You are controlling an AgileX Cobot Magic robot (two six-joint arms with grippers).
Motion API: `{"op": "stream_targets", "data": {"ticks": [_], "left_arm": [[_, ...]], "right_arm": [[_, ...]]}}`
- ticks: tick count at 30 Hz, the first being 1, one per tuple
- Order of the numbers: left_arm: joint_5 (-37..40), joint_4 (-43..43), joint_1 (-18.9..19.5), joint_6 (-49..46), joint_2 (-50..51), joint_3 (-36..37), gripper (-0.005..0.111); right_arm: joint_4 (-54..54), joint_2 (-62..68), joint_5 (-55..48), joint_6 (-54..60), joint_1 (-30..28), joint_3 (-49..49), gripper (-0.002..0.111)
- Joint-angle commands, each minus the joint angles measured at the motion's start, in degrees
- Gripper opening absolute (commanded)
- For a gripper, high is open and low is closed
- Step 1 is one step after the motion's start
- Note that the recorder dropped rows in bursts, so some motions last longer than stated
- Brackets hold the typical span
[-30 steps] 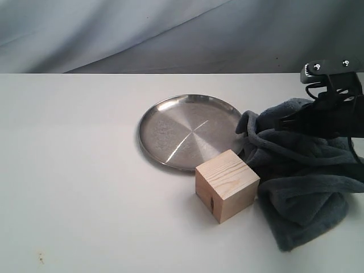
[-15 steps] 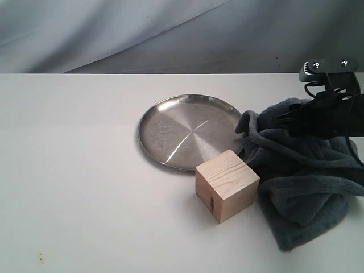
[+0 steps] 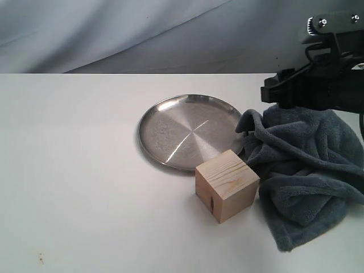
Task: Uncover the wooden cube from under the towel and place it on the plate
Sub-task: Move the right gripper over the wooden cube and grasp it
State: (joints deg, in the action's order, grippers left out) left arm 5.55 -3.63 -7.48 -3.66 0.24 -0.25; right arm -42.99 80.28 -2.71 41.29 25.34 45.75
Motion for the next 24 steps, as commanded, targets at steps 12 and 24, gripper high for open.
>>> {"op": "stream_targets", "data": {"ticks": [12,24], "left_arm": [[-0.6,-0.1,0.1,0.1,-0.2,0.3,0.0],[-0.6,-0.1,0.1,0.1,-0.2,0.3,0.0]], "right_arm": [[0.3,-0.5,-13.8,0.8,2.8,0.4,0.057],[4.0,-0.5,-21.3,1.9,8.3,0.4,0.057]]}}
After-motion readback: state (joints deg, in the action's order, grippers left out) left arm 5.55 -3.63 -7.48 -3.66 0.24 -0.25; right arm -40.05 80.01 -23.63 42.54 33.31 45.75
